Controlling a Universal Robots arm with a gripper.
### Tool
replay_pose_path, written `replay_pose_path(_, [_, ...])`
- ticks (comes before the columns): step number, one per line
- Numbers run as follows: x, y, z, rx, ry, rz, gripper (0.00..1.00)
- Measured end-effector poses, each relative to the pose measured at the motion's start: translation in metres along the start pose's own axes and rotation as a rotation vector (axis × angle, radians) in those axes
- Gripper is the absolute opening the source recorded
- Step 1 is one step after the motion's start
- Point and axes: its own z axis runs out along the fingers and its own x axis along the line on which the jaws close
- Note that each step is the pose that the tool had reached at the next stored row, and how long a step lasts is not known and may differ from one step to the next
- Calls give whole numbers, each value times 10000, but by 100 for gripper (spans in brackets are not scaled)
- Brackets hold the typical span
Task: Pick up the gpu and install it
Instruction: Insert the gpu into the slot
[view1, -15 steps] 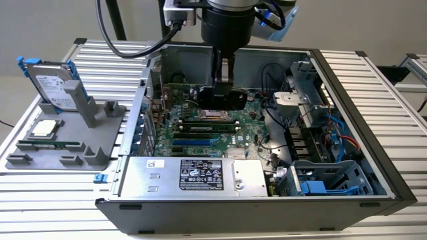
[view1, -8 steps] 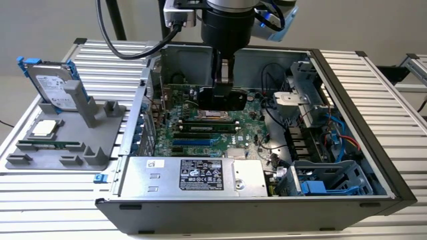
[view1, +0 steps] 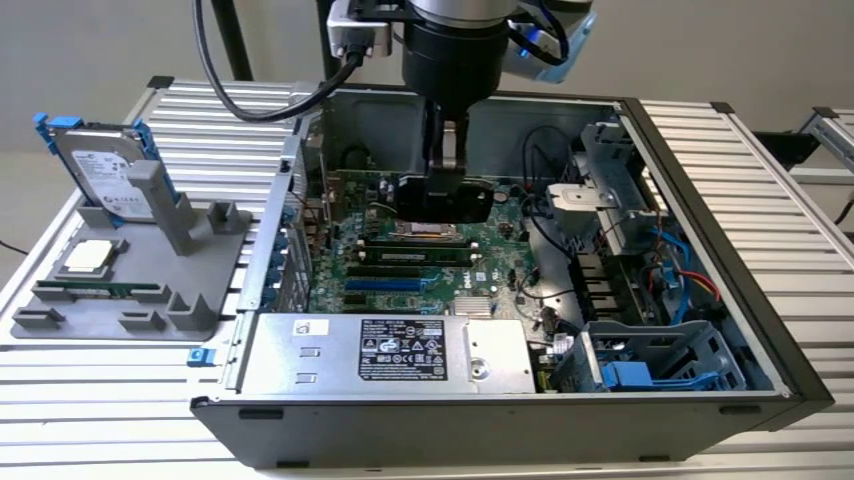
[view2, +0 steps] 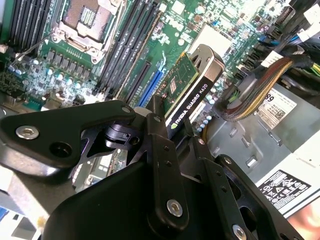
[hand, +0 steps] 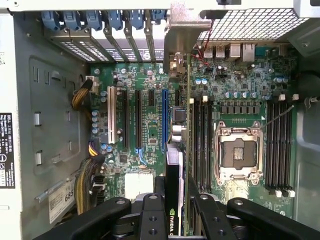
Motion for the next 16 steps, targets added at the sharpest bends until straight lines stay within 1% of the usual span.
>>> replay_pose_path(16, [0,-1,57,1,25,-1,0])
